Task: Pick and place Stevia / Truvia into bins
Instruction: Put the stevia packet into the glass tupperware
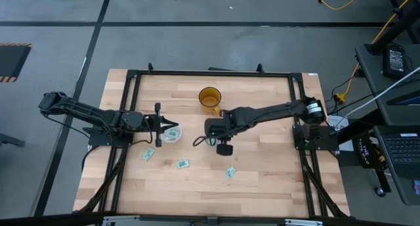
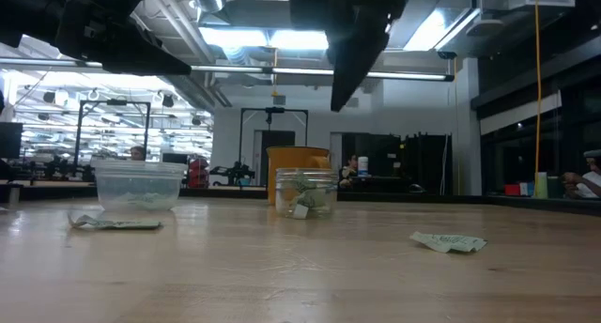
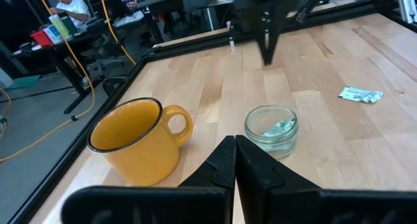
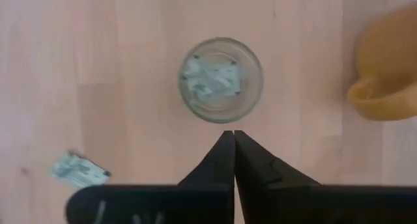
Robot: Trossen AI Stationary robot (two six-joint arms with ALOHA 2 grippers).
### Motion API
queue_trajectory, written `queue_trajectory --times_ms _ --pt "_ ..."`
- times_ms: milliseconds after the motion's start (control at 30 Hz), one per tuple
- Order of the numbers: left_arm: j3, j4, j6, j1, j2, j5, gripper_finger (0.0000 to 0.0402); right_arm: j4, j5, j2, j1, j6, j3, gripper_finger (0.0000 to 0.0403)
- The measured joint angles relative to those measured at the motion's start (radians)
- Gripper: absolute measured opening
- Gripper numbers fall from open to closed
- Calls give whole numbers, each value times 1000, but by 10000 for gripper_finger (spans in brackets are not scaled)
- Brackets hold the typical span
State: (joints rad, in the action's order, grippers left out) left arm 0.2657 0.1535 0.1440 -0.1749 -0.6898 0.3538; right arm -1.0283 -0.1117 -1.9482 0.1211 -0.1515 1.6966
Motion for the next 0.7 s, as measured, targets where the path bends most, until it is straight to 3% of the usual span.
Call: queue_trajectory --times_ms 400,700 --pt "0 2 -1 0 0 -1 6 27 -40 1 157 -148 -1 12" --pt "0 9 -1 0 0 -134 6 54 -37 0 314 -358 -1 12"
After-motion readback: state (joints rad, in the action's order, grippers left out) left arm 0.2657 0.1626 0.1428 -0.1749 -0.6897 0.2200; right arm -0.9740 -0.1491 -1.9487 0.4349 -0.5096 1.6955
